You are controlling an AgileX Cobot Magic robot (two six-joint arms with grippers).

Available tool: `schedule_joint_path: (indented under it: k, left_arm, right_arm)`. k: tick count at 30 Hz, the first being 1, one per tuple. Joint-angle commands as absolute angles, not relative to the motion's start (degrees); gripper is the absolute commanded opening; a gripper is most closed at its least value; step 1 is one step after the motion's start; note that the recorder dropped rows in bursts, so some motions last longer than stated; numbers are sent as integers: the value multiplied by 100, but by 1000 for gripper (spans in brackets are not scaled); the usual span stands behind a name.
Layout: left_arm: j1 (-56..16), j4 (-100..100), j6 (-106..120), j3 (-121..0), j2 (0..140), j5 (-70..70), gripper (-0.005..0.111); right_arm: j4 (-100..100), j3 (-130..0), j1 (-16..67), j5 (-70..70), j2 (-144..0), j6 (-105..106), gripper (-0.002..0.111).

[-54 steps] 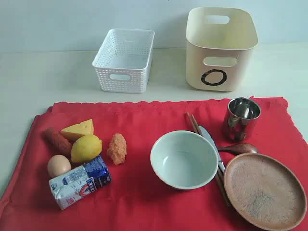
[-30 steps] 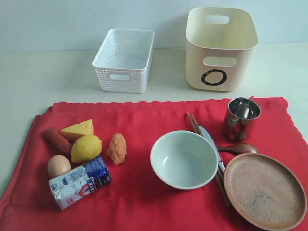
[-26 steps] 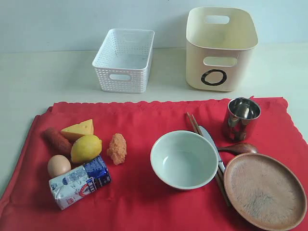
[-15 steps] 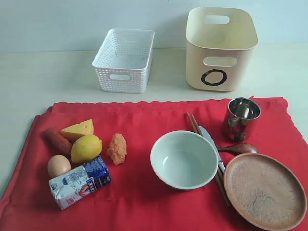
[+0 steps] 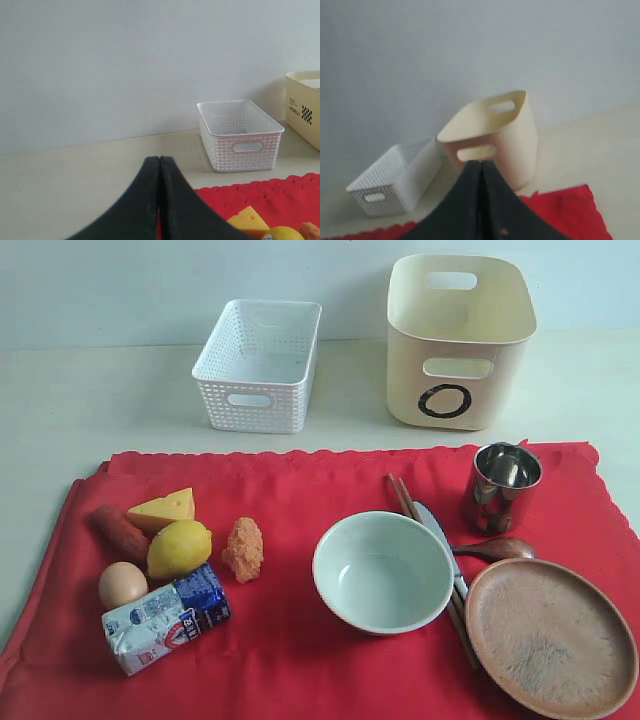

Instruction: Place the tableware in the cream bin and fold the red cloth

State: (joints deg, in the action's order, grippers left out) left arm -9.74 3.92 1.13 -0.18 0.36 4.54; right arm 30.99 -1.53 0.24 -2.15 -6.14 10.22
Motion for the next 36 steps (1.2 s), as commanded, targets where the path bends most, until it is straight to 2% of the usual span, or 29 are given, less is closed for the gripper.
schedule_joint_path:
  k: [1, 14, 36]
  left_arm:
    - [-1000, 391, 71, 0, 0, 461, 0]
    - [-1000, 391, 71, 0, 0, 461, 0]
    - [-1000, 391, 71, 0, 0, 461, 0]
  right_arm:
    - [3131, -412, 191, -314, -1896, 1197, 0]
    - [3097, -1976, 2203, -172, -5967, 1792, 0]
    - [3097, -4018, 4578, -782, -8594, 2587, 0]
